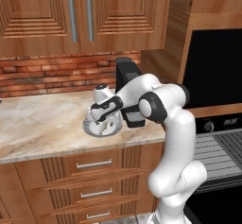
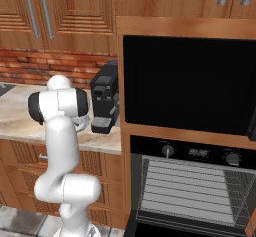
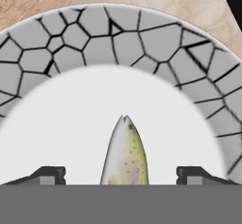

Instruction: Take the fish from the oven and place it on the plate on the counter.

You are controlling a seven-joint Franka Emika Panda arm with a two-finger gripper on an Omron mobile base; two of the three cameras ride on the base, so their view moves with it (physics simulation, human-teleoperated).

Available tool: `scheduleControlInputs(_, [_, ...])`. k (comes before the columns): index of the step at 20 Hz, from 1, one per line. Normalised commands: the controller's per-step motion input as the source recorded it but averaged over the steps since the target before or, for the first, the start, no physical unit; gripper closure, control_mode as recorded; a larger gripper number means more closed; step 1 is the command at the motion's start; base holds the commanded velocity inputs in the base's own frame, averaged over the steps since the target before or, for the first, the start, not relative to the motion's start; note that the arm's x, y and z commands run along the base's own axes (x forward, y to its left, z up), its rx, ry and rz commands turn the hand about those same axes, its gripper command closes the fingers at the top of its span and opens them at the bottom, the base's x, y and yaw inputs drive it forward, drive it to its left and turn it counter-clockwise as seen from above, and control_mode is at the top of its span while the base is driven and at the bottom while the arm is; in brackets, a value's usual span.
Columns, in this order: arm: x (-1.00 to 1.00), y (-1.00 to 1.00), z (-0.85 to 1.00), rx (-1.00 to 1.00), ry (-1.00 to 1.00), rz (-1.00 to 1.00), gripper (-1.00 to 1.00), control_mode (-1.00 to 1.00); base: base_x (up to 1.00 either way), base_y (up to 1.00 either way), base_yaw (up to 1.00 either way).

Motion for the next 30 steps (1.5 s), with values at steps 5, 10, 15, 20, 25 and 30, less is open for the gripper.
scheduleControlInputs(5, [0.06, 0.0, 0.0, 0.0, 0.0, -0.03, -1.0, -1.0, 0.0, 0.0, 0.0])
scheduleControlInputs(10, [-0.19, 0.0, 0.45, 0.02, -0.06, -0.01, -1.0, -1.0, 0.0, 0.0, 0.0])
scheduleControlInputs(15, [-0.76, -0.02, 0.69, 0.16, -0.16, 0.0, -1.0, -1.0, 0.0, 0.0, 0.0])
scheduleControlInputs(20, [-0.95, -0.17, 0.7, 0.16, -0.15, 0.0, -1.0, -1.0, 0.0, 0.0, 0.0])
scheduleControlInputs(25, [-1.0, -0.37, 0.63, 0.17, -0.14, 0.0, -1.0, -1.0, 0.0, 0.0, 0.0])
scheduleControlInputs(30, [-1.0, -0.34, 0.58, 0.09, -0.11, 0.0, -1.0, -1.0, 0.0, 0.0, 0.0])
